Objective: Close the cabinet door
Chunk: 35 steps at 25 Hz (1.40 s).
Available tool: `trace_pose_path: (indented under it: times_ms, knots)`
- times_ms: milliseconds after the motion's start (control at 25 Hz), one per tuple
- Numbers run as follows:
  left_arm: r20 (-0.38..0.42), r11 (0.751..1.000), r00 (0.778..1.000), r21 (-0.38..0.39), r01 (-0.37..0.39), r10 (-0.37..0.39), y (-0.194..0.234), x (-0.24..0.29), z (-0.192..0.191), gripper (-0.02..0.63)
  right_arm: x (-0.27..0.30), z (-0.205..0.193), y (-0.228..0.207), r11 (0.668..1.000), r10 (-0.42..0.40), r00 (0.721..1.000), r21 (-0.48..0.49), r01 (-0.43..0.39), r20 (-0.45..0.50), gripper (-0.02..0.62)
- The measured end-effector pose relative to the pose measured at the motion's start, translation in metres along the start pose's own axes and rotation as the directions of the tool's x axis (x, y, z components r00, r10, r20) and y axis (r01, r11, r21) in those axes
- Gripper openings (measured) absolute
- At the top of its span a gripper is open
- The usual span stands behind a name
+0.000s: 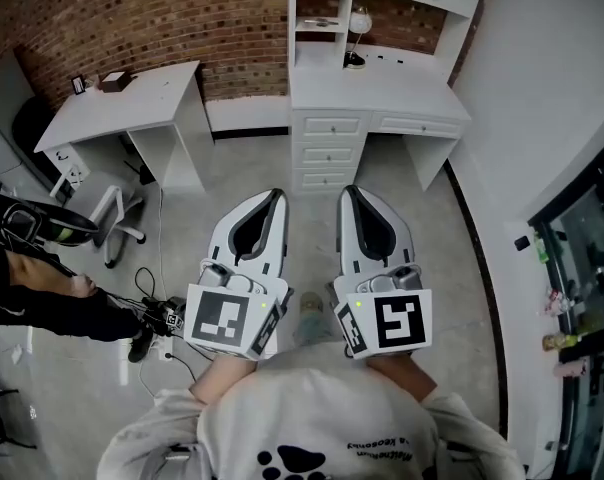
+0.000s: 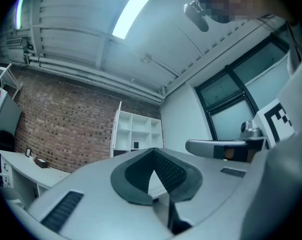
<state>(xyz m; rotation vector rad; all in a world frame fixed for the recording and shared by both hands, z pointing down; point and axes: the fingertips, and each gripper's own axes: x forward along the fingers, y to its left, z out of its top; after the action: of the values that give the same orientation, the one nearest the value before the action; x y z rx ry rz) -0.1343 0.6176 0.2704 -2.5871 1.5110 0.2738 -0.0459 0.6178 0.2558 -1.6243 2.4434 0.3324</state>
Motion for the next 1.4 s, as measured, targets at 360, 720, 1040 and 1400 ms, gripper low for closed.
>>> trace_pose_path:
  times_ms: [360,720,1040,1400]
  knots:
    - [0.015,1.0,1.0,0.019,0.012,-0.012,0.04,0.1,-0.008,0.008,0.092,-0.017,-0.053,1.0,0.0,1.0,0.014,-0.001,0.024,0.018]
    - [0.021,0.999,0.999,0.023,-0.024,0.024,0.076,0.195,-0.022,0.008,0.18,-0.044,-0.109,0.998,0.042,0.999,0.044,-0.043,0.012,0.018]
    - [0.023,0.996,0.997,0.049,-0.074,0.073,0.102,0.254,-0.037,0.008,0.236,-0.066,-0.147,0.995,0.07,0.997,0.063,-0.072,0.021,0.018]
    - [0.025,0.995,0.996,0.053,-0.085,0.084,0.123,0.286,-0.048,0.008,0.27,-0.083,-0.154,0.995,0.09,0.996,0.034,-0.09,-0.001,0.018]
